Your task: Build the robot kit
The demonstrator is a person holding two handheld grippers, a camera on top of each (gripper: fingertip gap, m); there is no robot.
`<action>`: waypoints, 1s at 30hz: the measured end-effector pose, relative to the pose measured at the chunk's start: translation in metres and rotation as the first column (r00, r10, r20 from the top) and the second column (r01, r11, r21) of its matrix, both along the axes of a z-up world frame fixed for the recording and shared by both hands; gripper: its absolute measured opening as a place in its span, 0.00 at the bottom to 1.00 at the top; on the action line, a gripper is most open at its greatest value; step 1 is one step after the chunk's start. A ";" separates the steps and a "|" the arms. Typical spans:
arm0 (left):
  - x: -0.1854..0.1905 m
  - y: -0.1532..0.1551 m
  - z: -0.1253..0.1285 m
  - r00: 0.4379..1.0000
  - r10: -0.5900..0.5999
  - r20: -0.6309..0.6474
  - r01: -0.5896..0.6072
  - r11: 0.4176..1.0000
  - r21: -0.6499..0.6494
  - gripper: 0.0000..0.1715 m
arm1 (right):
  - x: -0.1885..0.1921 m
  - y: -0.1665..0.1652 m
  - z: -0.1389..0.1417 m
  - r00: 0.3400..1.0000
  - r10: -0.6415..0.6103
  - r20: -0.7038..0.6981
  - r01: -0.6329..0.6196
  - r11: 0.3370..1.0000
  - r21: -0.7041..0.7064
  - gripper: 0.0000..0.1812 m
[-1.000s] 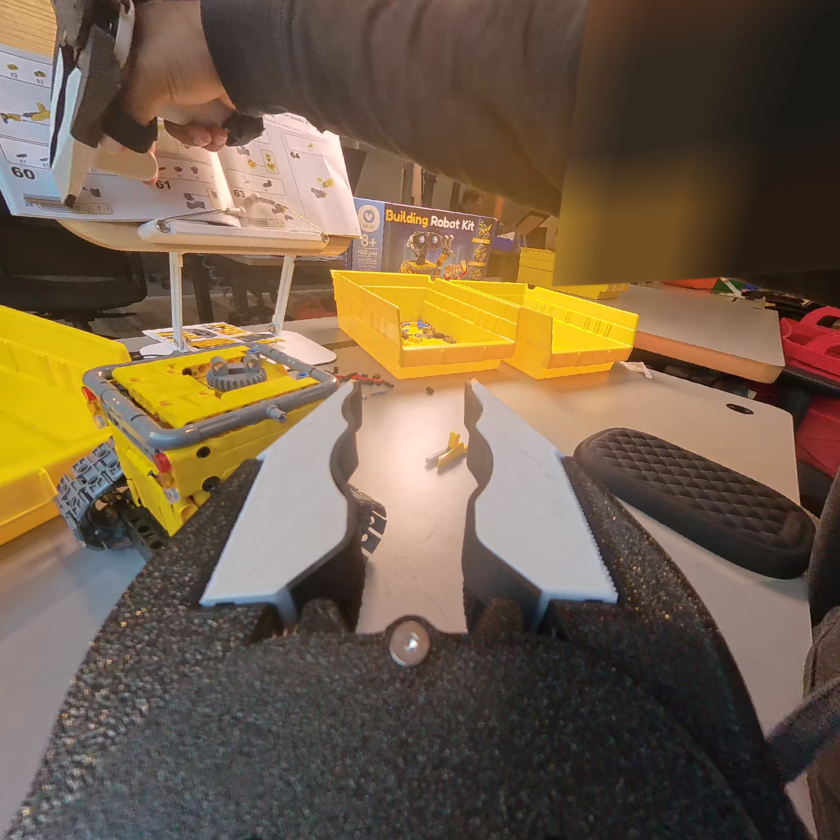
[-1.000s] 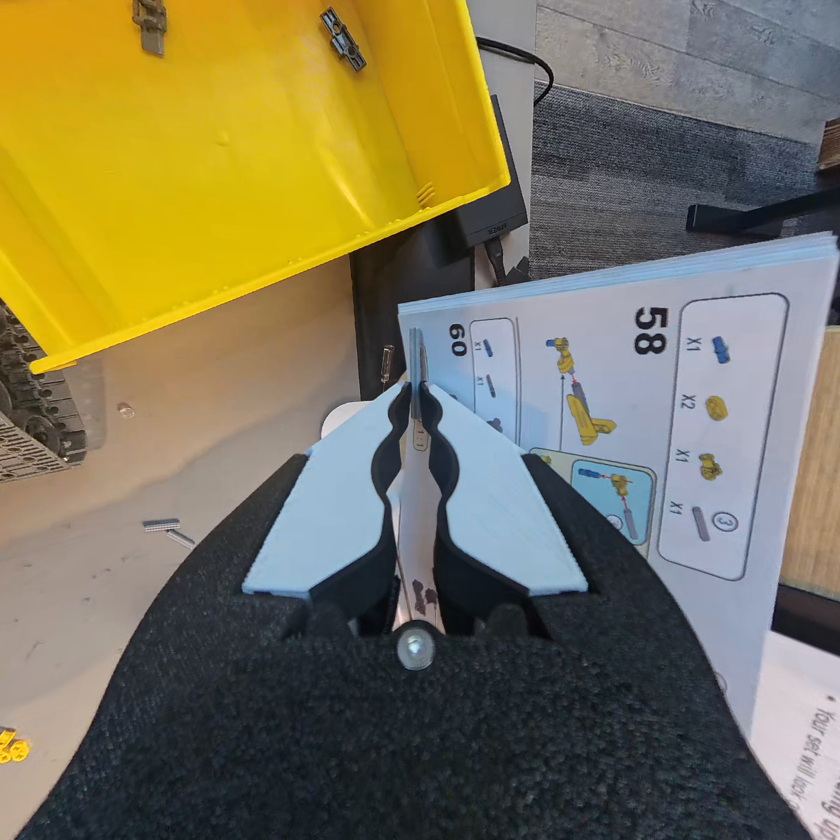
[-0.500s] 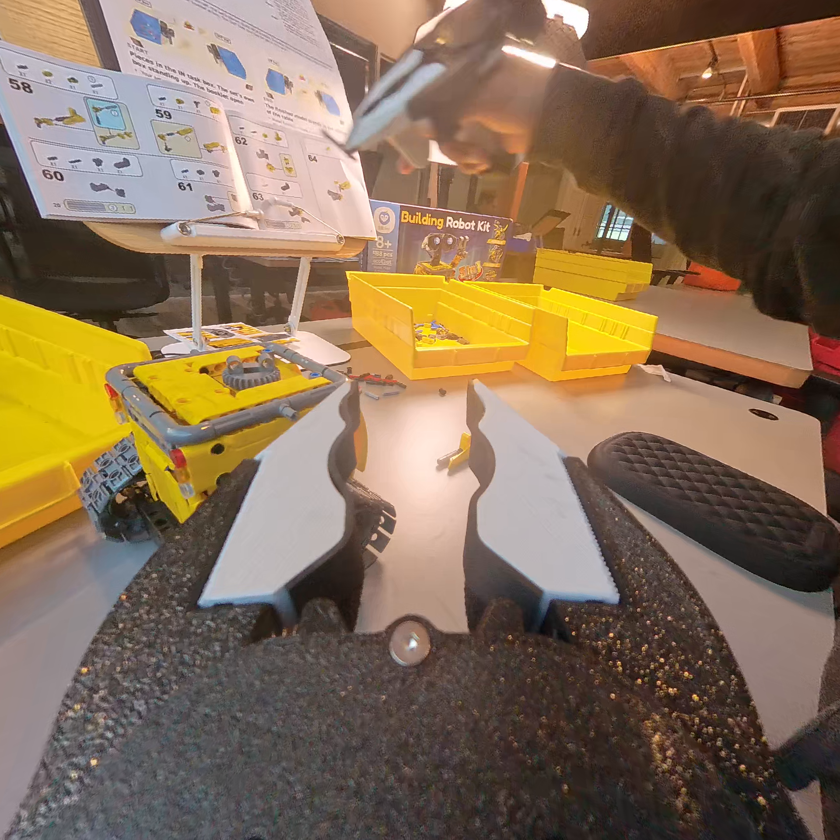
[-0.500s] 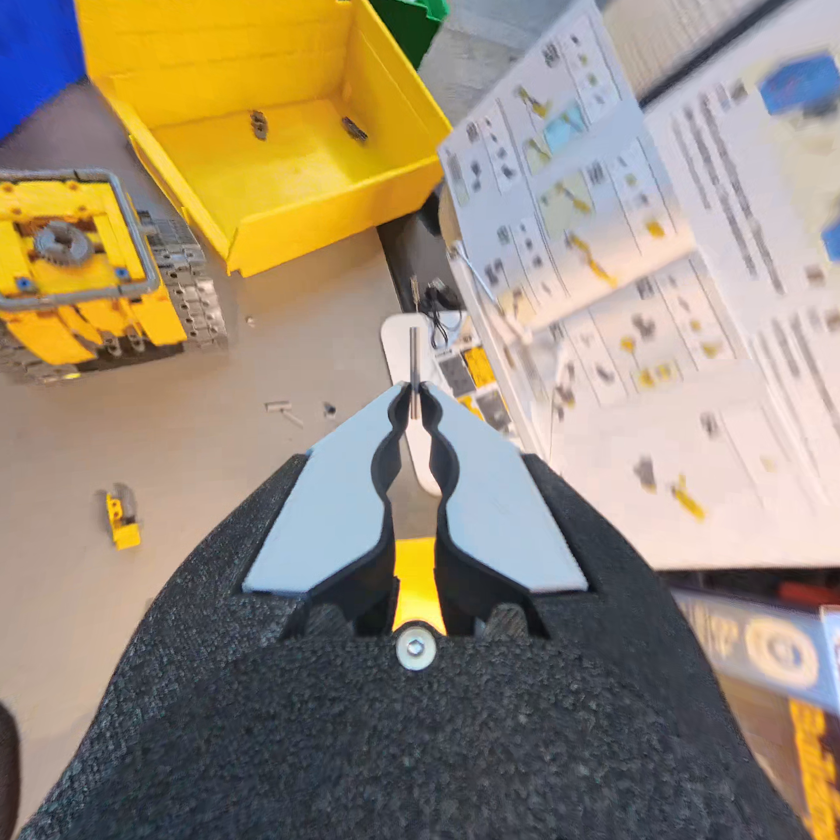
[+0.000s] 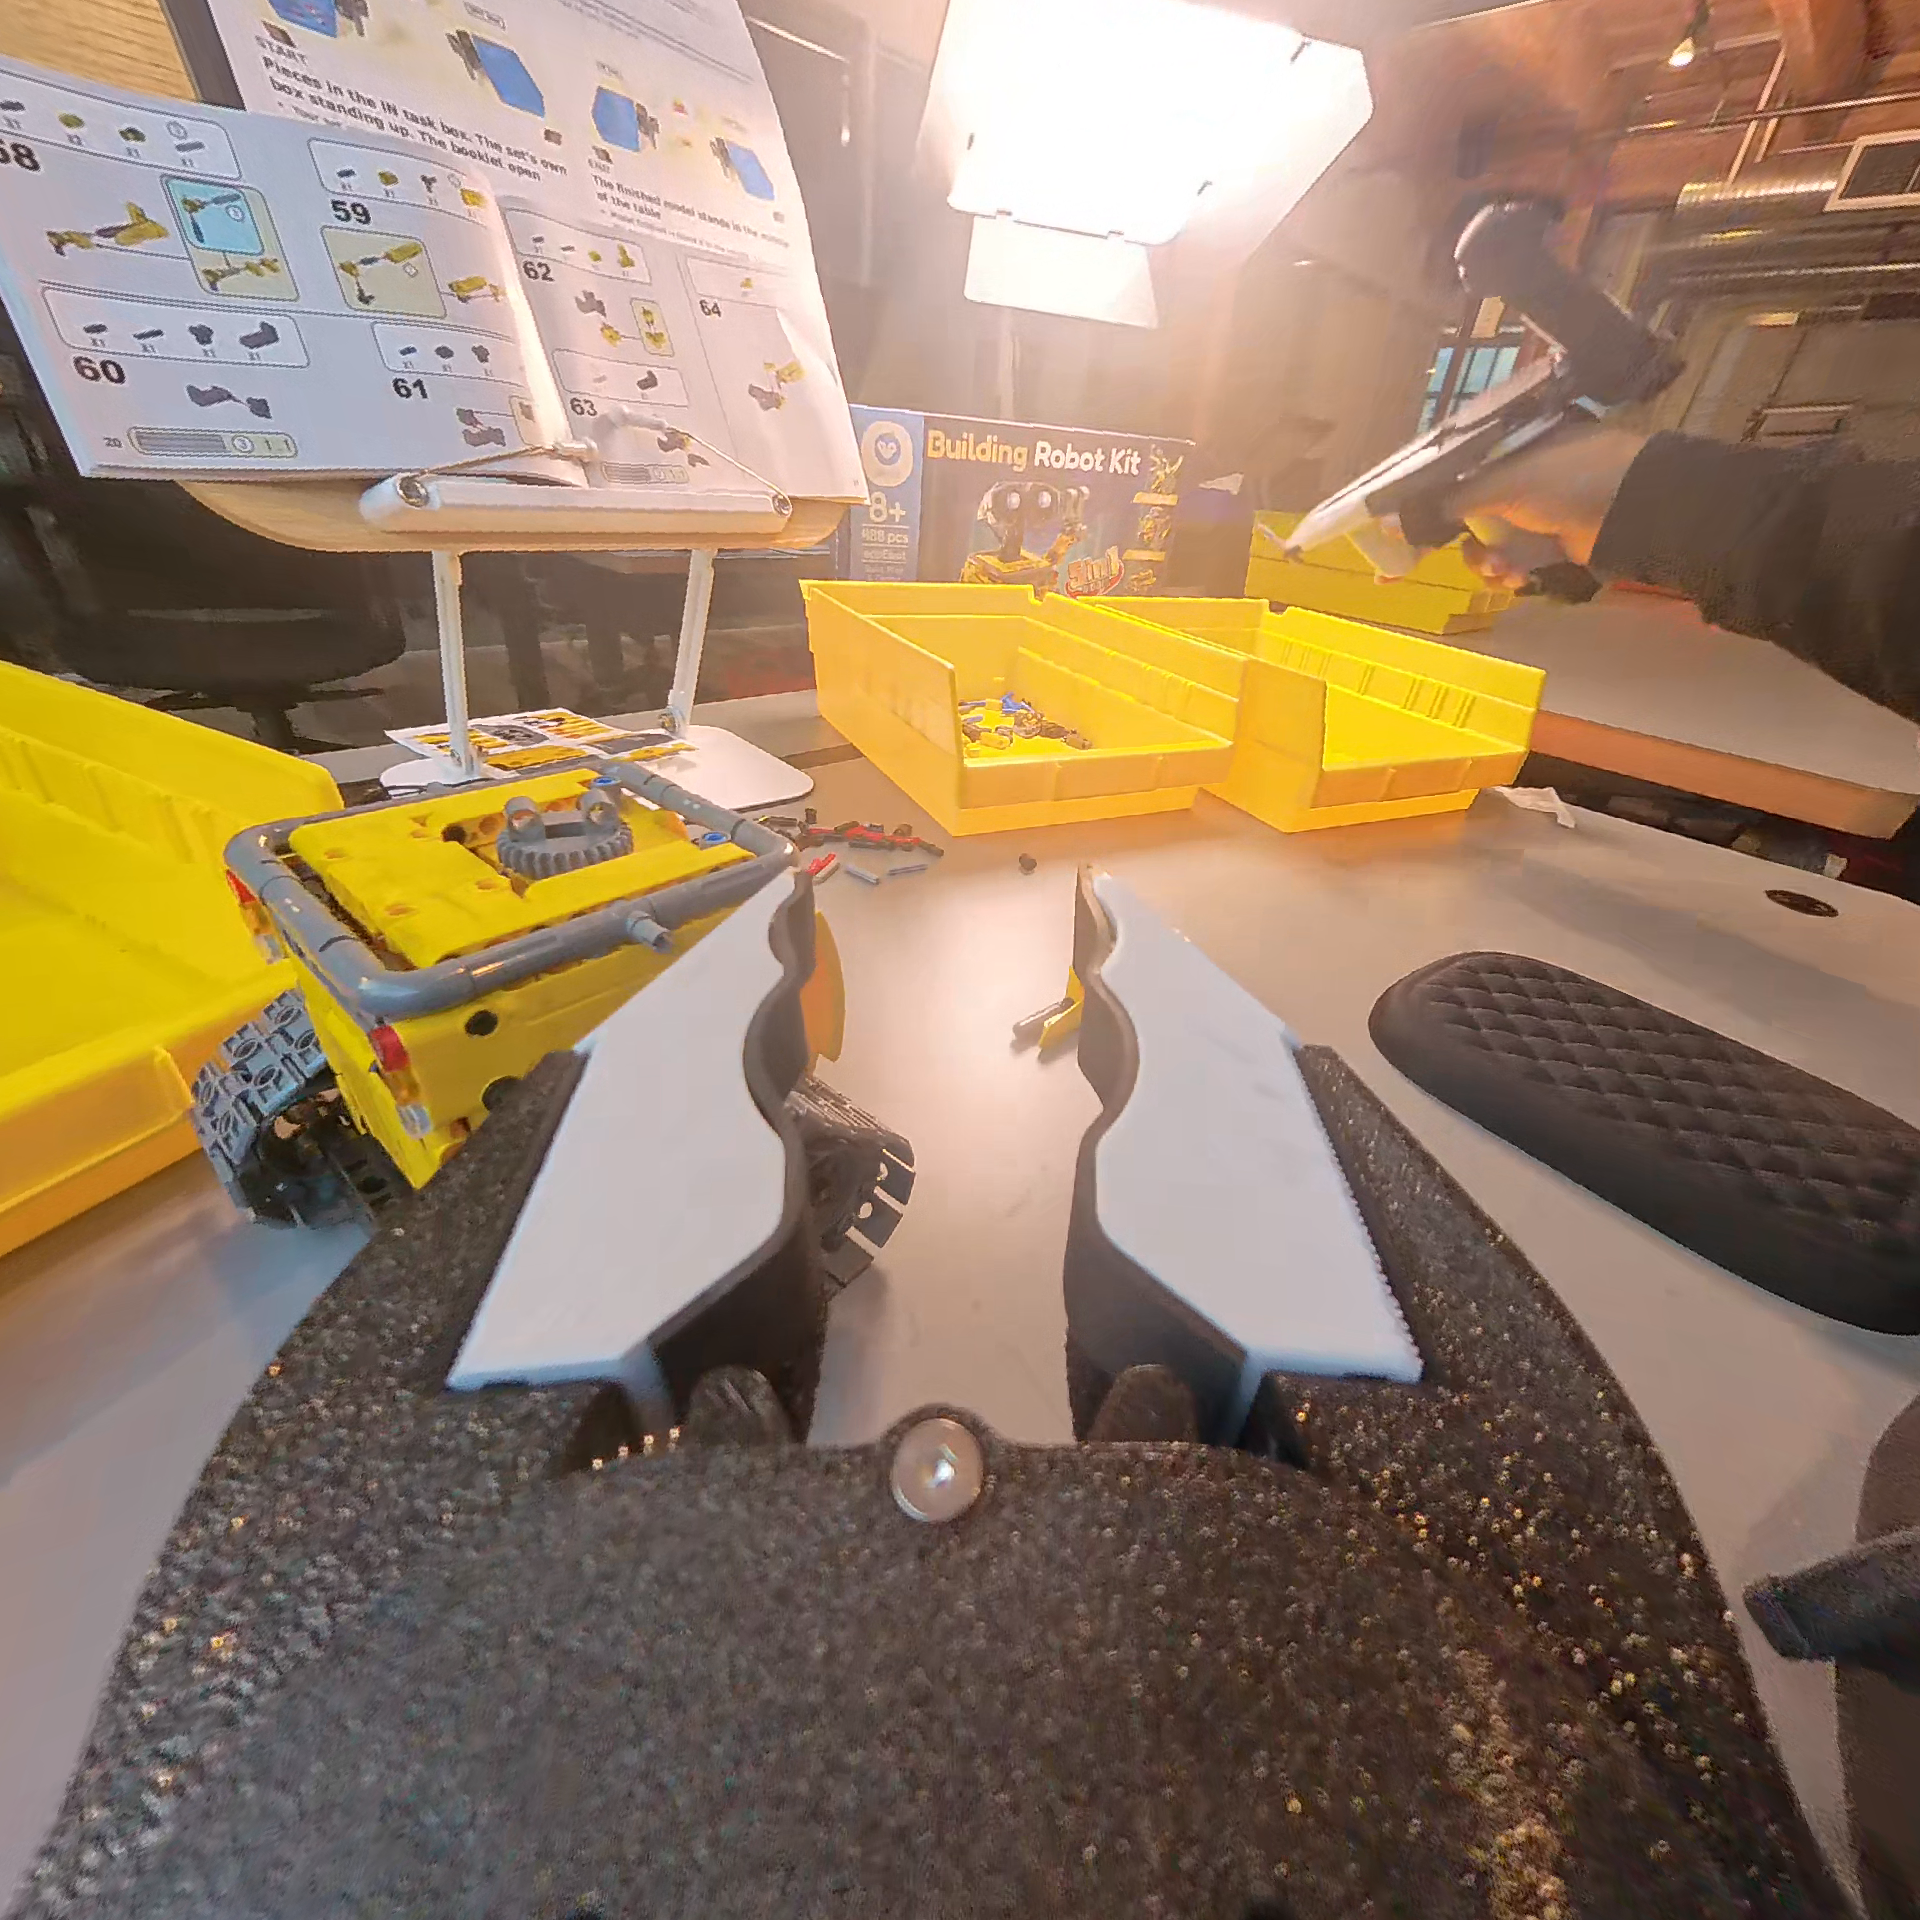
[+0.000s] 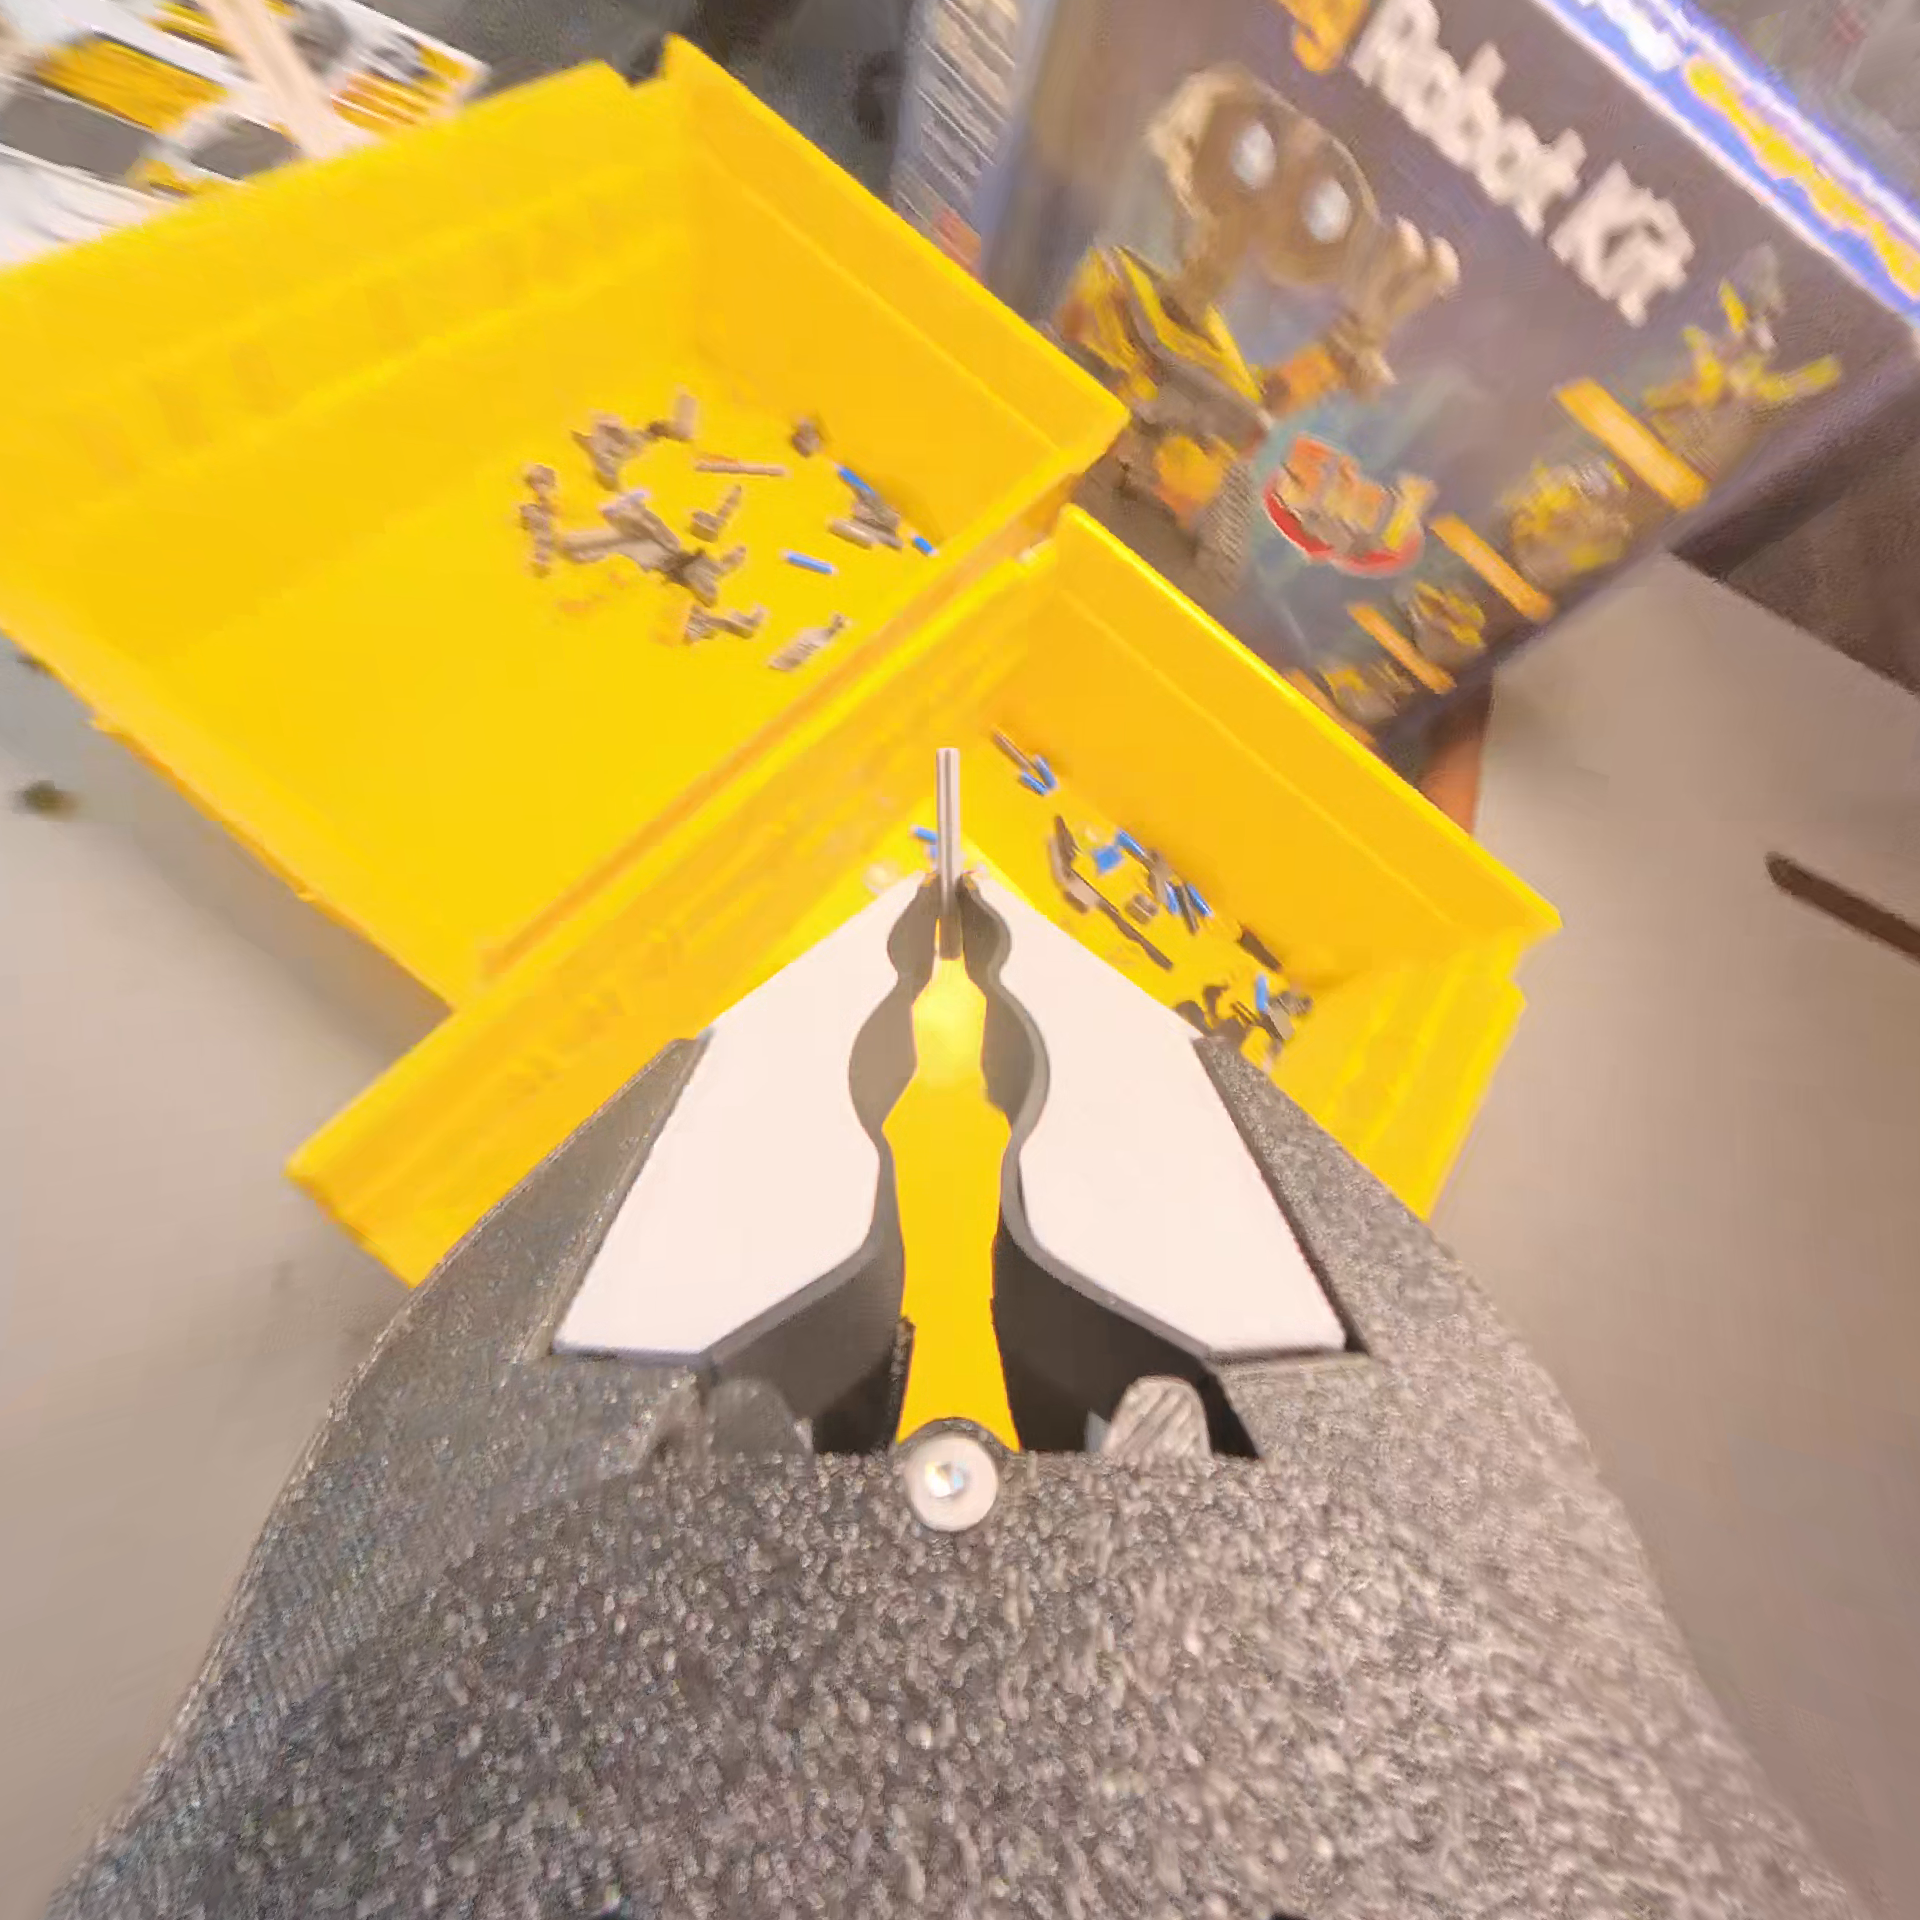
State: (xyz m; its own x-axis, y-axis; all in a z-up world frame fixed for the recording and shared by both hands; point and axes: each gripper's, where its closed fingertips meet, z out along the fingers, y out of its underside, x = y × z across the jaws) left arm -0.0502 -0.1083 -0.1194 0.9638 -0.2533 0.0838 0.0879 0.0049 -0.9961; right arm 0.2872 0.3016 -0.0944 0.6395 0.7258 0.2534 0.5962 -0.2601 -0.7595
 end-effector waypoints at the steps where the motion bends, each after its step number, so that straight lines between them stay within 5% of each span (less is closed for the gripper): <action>1: 0.000 0.000 0.000 1.000 0.001 -0.003 -0.001 1.000 -0.001 0.29 | 0.019 0.011 -0.009 0.998 -0.067 0.013 0.067 0.998 -0.009 0.02; 8: 0.000 0.003 -0.003 1.000 0.009 -0.018 -0.010 1.000 -0.020 0.28 | 0.095 0.052 -0.066 0.940 -0.312 0.141 0.324 0.943 -0.073 0.02; 13: 0.002 0.006 -0.008 0.999 0.011 -0.036 -0.013 0.999 -0.047 0.28 | 0.079 0.058 -0.068 0.907 -0.294 0.302 0.310 0.951 -0.003 0.02; 24: 0.000 0.010 -0.012 0.999 0.029 -0.041 -0.031 0.997 -0.072 0.28 | 0.053 0.104 -0.121 0.925 -0.274 0.264 0.312 0.943 -0.117 0.02; 30: 0.000 0.013 -0.017 0.998 0.034 -0.060 -0.040 0.994 -0.103 0.28 | 0.057 0.121 -0.125 0.927 -0.309 0.211 0.331 0.940 -0.076 0.08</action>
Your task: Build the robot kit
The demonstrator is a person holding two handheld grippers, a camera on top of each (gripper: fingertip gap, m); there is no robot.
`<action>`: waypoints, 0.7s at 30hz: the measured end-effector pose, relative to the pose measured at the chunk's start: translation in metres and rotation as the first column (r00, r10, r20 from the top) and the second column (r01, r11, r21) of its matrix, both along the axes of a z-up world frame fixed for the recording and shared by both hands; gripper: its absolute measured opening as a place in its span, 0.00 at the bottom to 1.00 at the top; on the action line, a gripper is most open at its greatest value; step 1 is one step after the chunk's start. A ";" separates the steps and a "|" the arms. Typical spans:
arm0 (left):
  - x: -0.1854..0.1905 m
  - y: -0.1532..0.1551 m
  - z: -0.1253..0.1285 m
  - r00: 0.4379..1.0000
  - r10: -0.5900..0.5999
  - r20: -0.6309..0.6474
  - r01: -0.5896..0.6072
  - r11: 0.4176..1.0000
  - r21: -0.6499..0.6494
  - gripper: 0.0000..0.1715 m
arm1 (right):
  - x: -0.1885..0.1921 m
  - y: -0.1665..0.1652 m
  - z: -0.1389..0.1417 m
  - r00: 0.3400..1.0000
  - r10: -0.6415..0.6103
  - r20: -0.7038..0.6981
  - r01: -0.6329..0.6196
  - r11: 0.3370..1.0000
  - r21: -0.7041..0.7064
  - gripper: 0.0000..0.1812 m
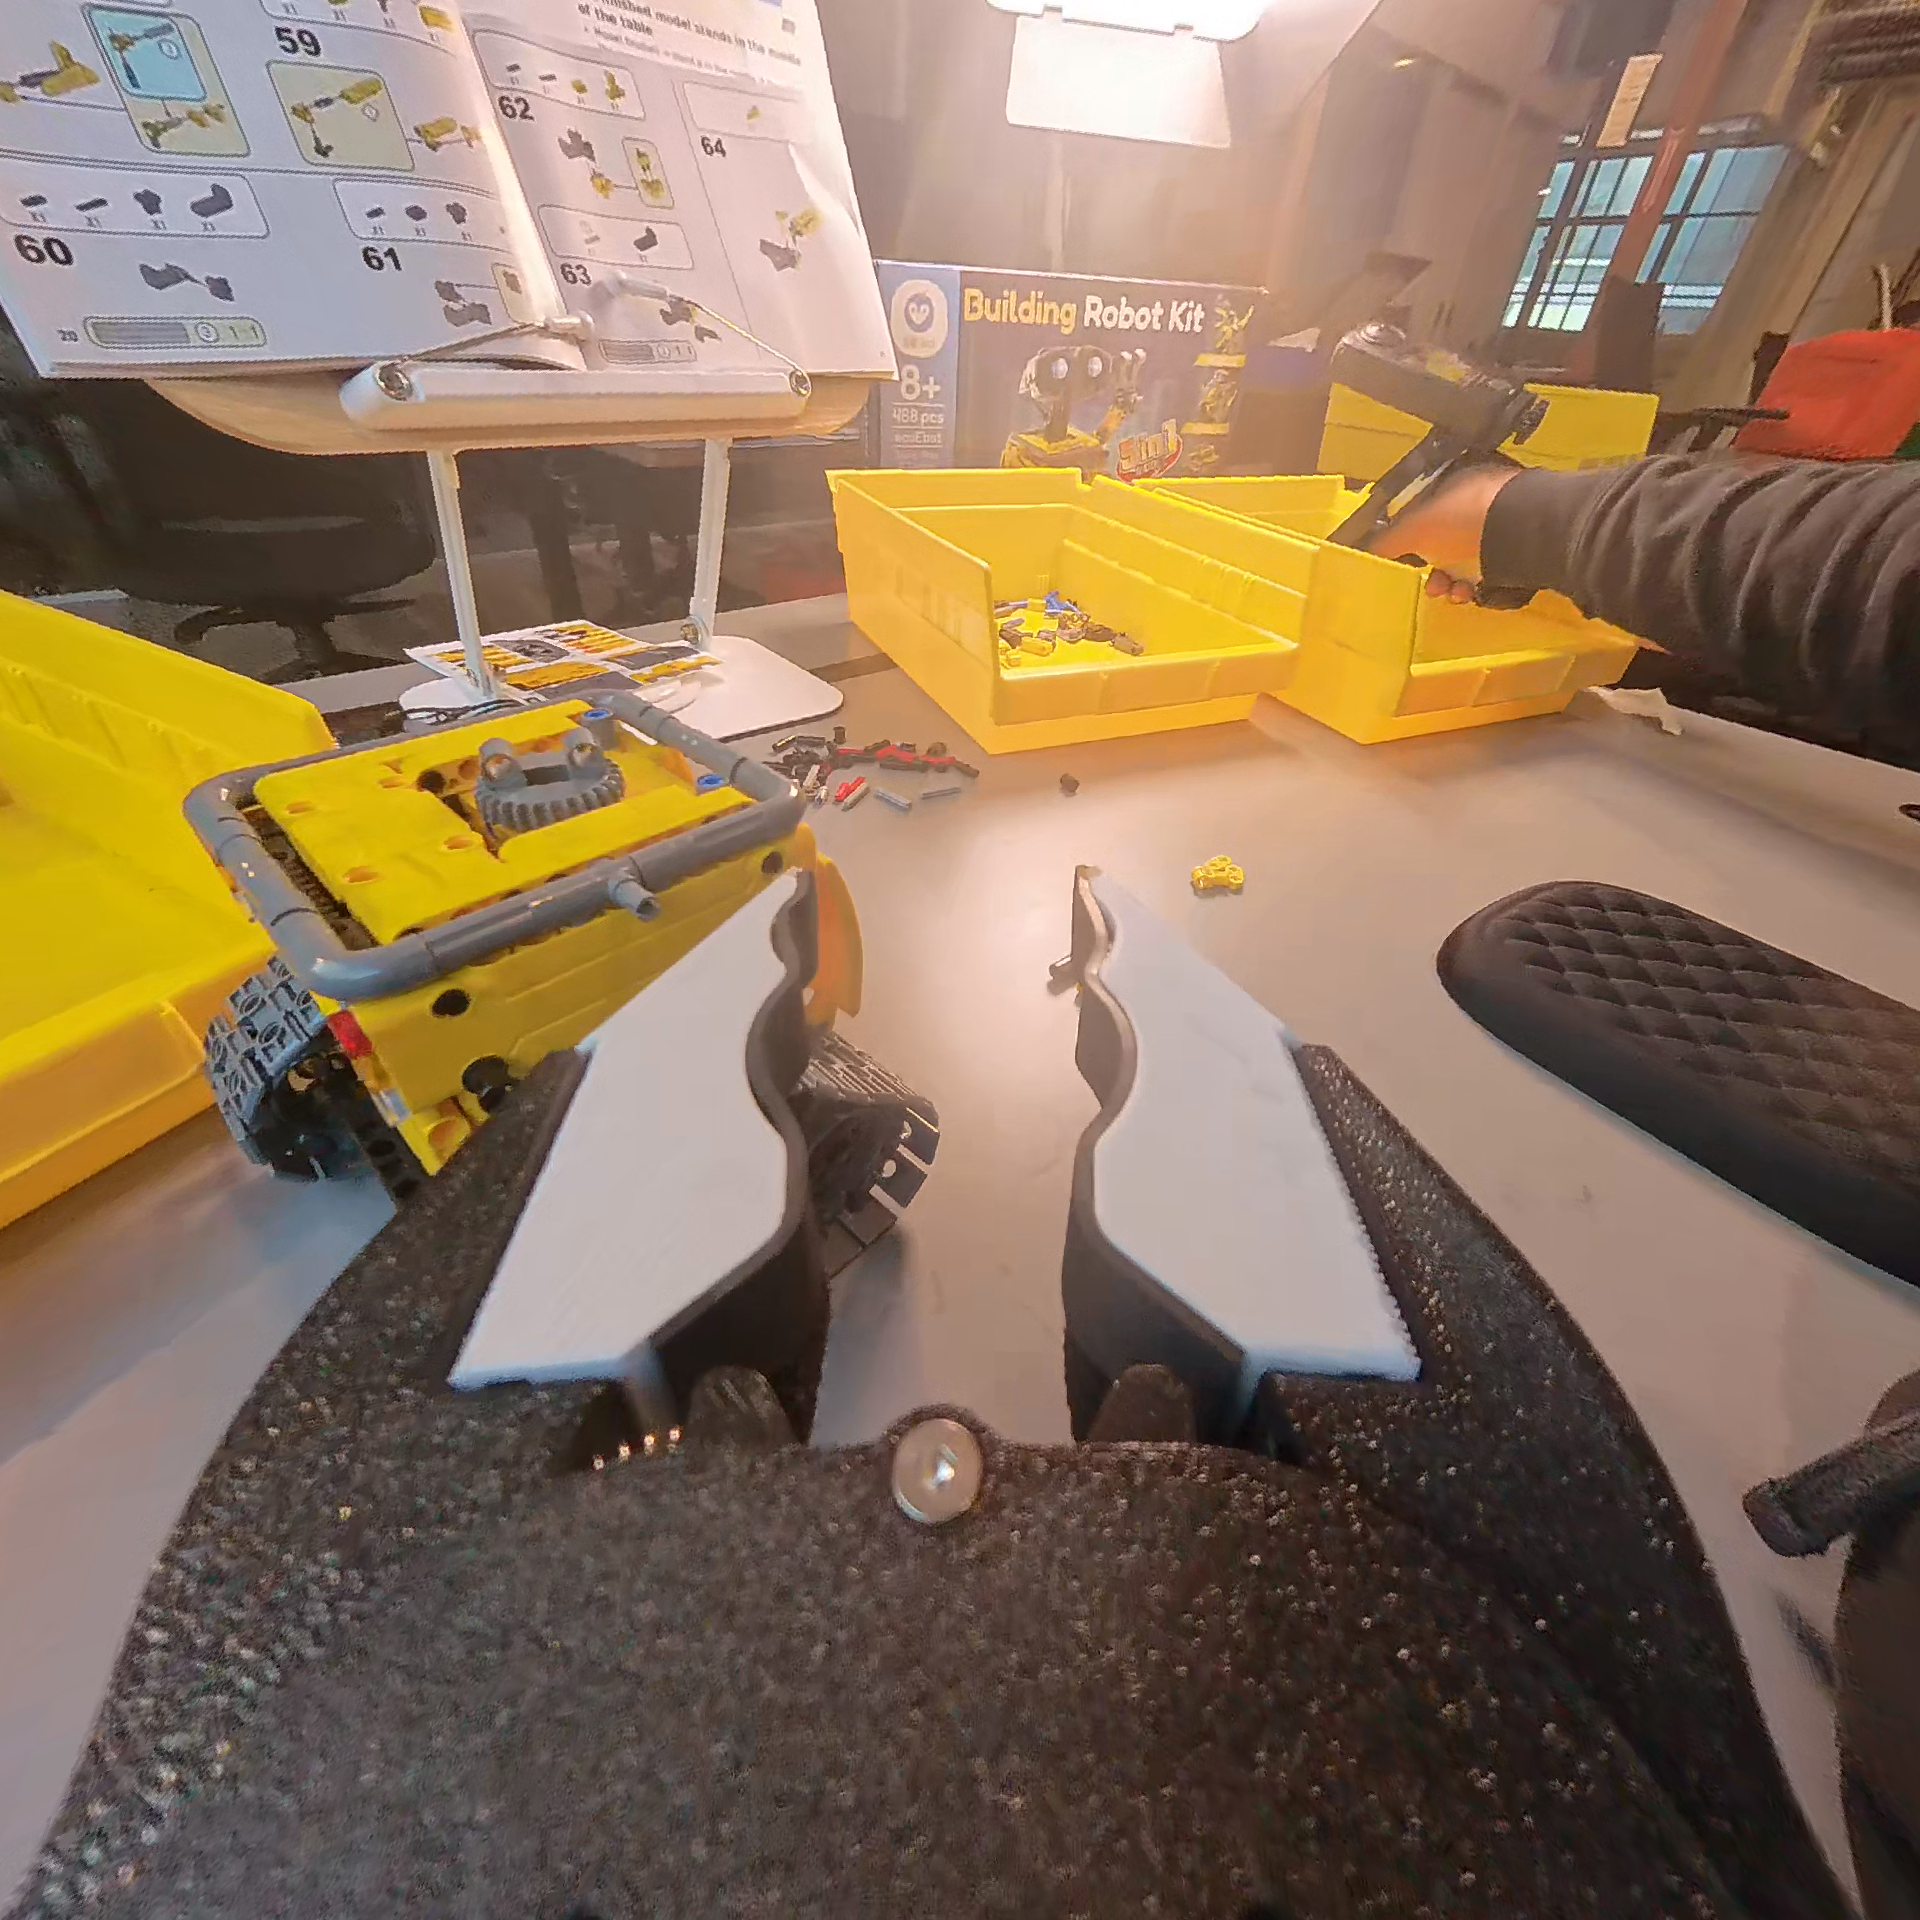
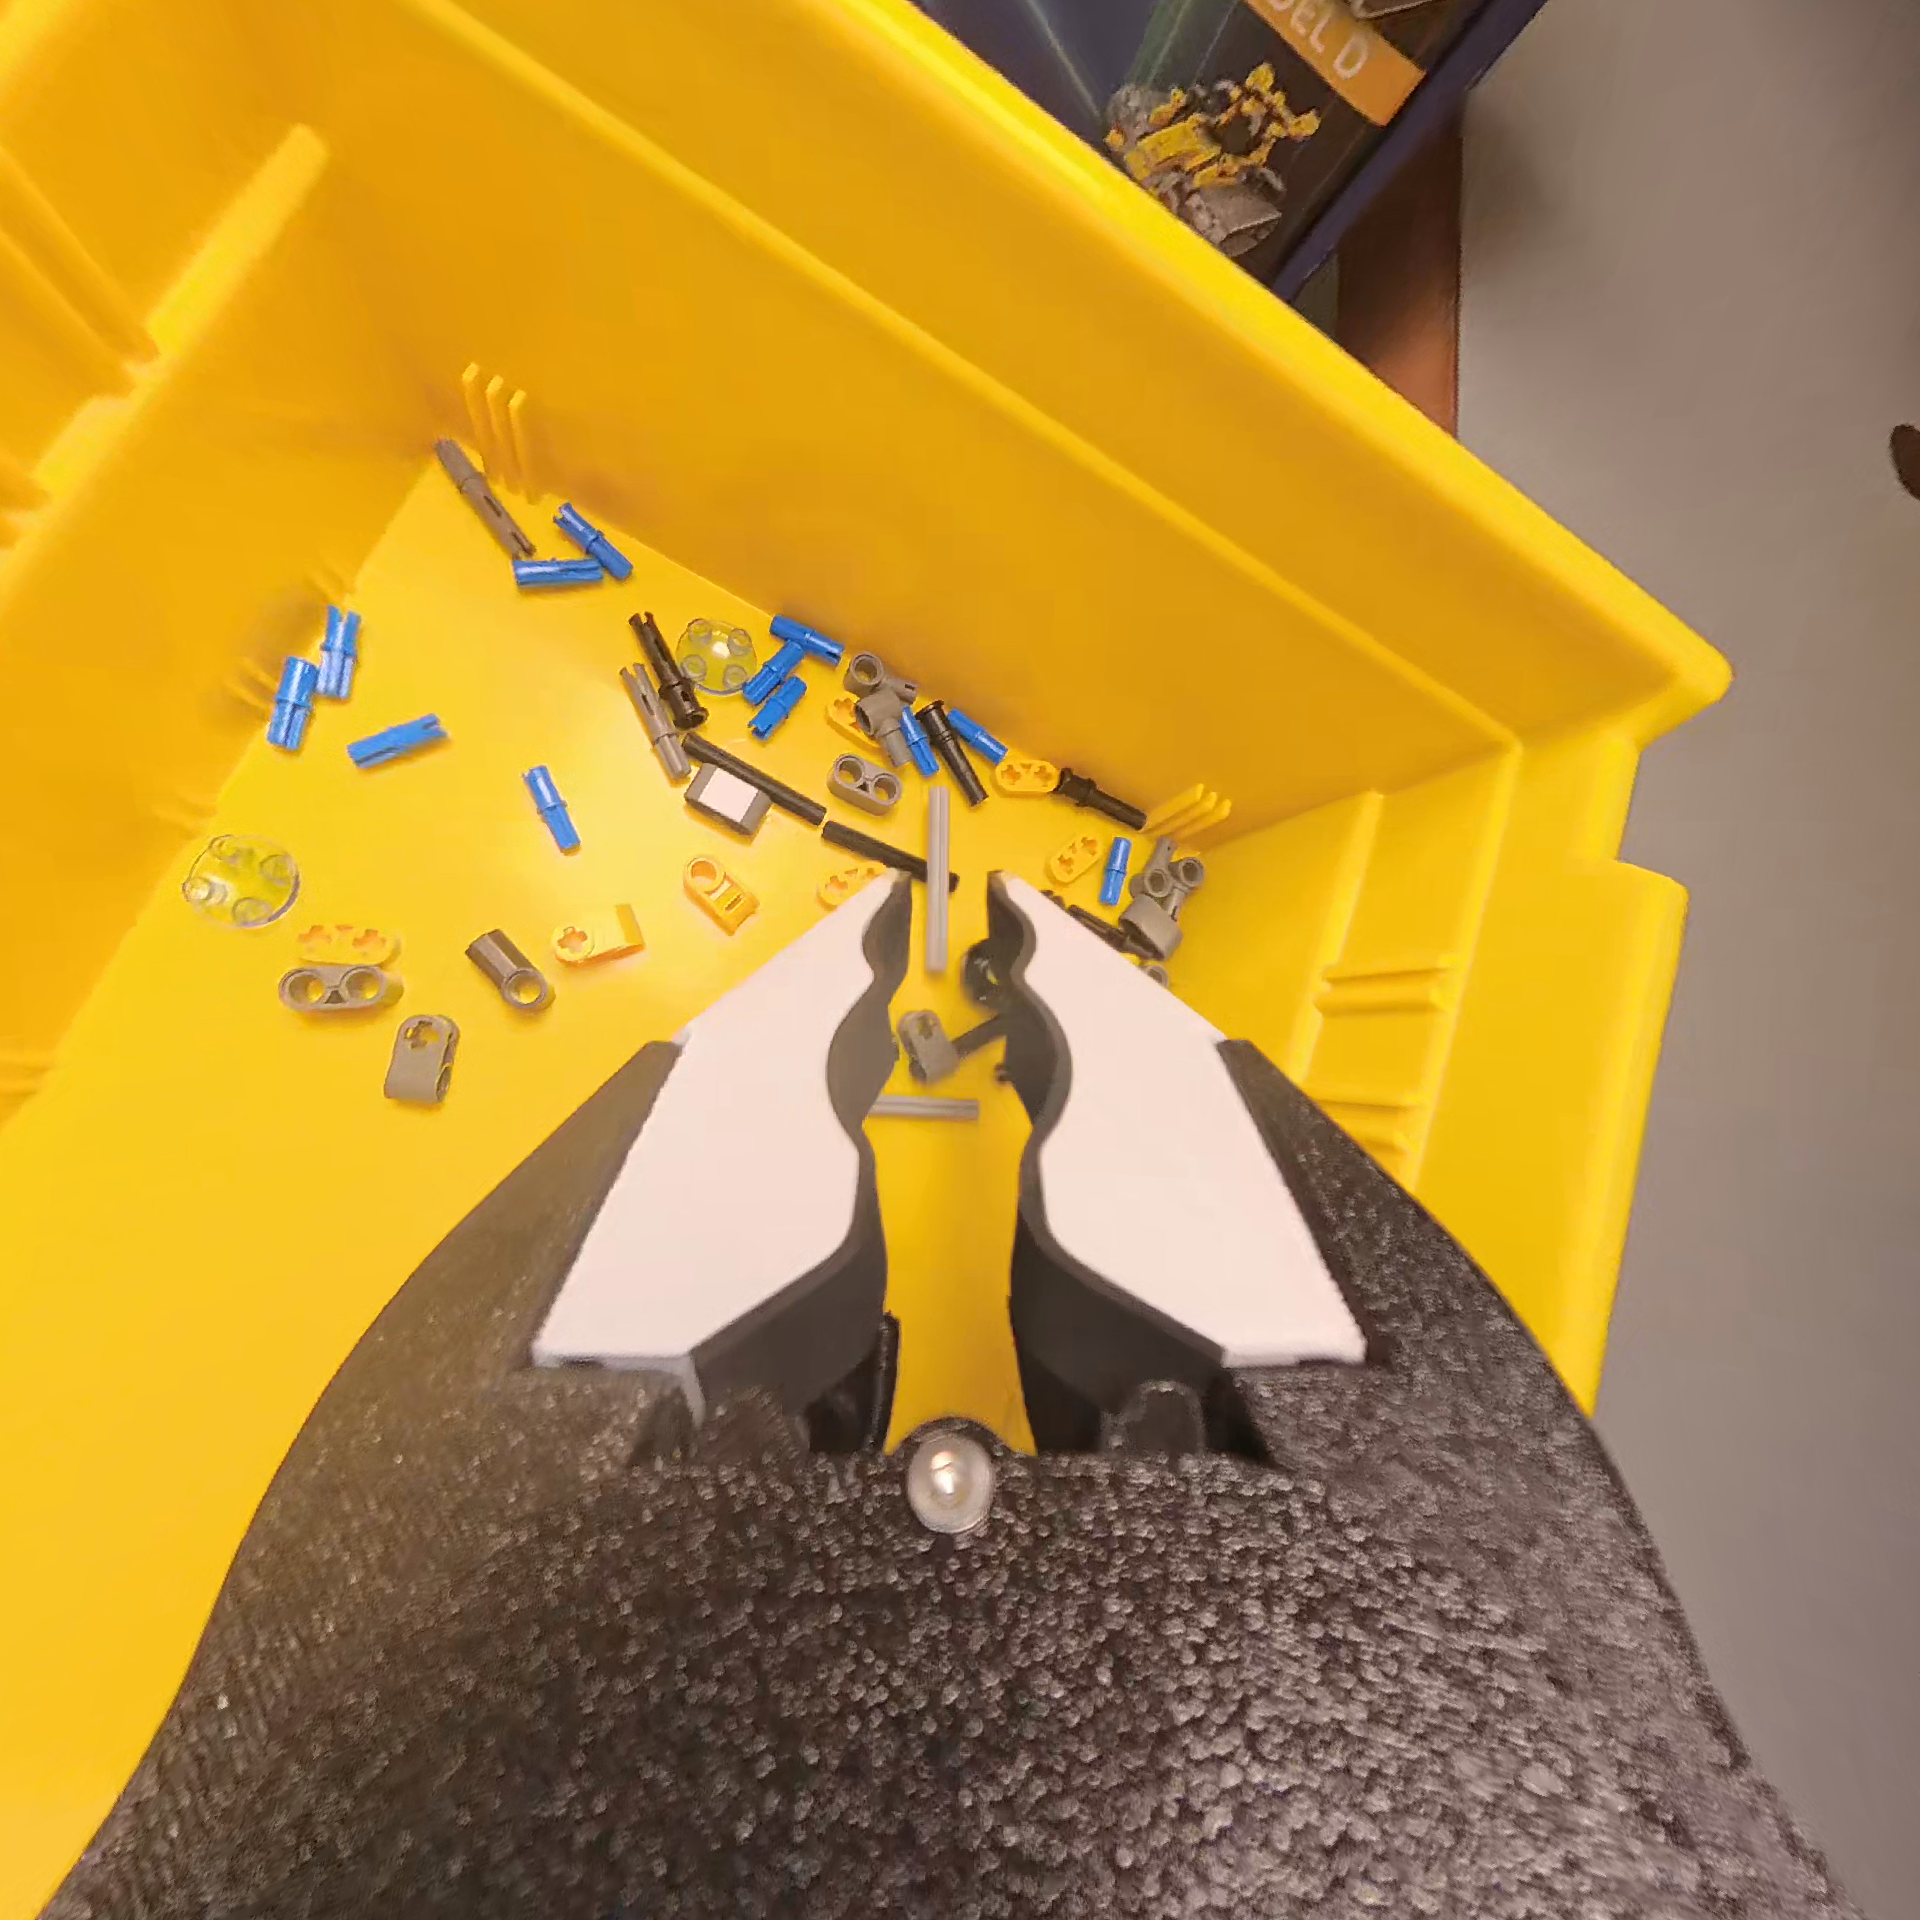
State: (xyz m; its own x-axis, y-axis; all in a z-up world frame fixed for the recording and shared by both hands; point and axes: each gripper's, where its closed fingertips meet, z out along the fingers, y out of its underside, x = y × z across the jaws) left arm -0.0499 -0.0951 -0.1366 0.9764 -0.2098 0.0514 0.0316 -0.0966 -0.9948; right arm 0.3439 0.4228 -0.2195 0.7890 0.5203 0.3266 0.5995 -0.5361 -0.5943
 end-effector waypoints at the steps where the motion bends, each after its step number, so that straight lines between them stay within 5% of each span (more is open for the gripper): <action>1: 0.000 0.001 -0.001 1.000 0.001 0.000 -0.001 1.000 -0.004 0.28 | 0.001 0.003 0.004 1.000 -0.006 -0.016 0.006 1.000 0.027 0.11; 7: -0.002 0.003 -0.003 1.000 0.003 0.011 -0.003 1.000 -0.023 0.28 | -0.016 0.002 0.037 0.984 0.061 -0.165 -0.036 0.988 0.151 0.14; 12: -0.001 0.004 -0.005 1.000 0.001 0.011 0.000 0.999 -0.036 0.28 | -0.071 -0.036 0.115 0.906 0.290 -0.307 -0.171 0.917 0.361 0.15; 17: -0.001 0.005 -0.005 1.000 -0.004 0.014 0.005 0.999 -0.037 0.28 | -0.168 -0.136 0.182 0.714 0.592 -0.374 -0.415 0.788 0.455 0.14; 21: -0.001 0.003 -0.002 1.000 -0.011 0.027 0.012 1.000 -0.017 0.28 | -0.264 -0.256 0.149 0.473 0.799 -0.370 -0.760 0.583 0.287 0.10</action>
